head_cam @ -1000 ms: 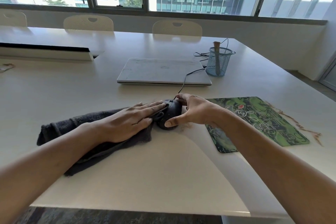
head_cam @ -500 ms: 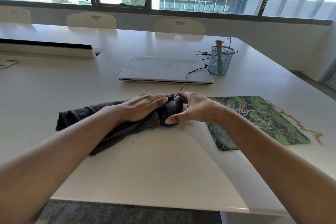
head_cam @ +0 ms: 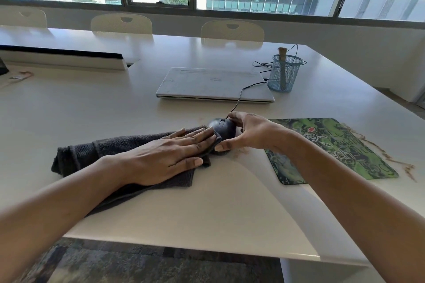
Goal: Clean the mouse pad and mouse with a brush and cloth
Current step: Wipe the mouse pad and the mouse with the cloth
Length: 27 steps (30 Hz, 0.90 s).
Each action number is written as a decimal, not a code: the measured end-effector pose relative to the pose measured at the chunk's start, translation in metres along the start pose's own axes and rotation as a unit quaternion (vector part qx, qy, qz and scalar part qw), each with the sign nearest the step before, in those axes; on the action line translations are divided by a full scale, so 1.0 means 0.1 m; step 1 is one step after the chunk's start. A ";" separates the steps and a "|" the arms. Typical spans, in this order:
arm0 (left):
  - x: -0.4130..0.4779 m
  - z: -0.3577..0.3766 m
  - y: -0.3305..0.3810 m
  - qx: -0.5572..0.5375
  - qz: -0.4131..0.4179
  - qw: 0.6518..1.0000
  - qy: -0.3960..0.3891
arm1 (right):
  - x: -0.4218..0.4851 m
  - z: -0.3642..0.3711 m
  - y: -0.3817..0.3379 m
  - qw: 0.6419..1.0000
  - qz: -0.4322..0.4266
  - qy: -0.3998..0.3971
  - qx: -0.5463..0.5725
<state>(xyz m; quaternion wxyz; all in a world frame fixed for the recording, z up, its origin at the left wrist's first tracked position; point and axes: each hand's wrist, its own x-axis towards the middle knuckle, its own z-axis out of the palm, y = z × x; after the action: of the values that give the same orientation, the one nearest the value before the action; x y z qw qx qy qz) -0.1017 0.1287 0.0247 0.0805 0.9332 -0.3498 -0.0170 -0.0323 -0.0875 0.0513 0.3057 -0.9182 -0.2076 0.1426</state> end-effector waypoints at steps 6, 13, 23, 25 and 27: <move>0.07 0.00 0.00 -0.014 -0.024 1.000 0.008 | -0.01 -0.02 0.01 1.000 -0.003 -0.005 -0.004; 0.28 -0.04 0.10 0.010 -0.004 1.000 0.028 | 0.03 -0.01 0.05 1.000 -0.015 -0.001 0.013; -0.14 -0.01 -0.08 0.120 0.028 0.992 0.002 | 0.00 0.01 0.06 1.000 -0.018 0.011 -0.013; -0.17 -0.01 -0.10 0.114 0.014 0.993 -0.002 | 0.00 0.00 0.06 1.000 -0.015 0.011 -0.013; -0.17 -0.02 -0.09 0.103 0.005 0.995 -0.008 | 0.00 0.00 0.07 1.000 -0.012 0.009 -0.014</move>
<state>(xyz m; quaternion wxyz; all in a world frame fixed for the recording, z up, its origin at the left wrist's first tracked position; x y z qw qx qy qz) -0.1084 0.1462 0.0244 -0.0186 0.9346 -0.3550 0.0123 -0.0302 -0.0923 0.0467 0.2968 -0.9209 -0.2180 0.1278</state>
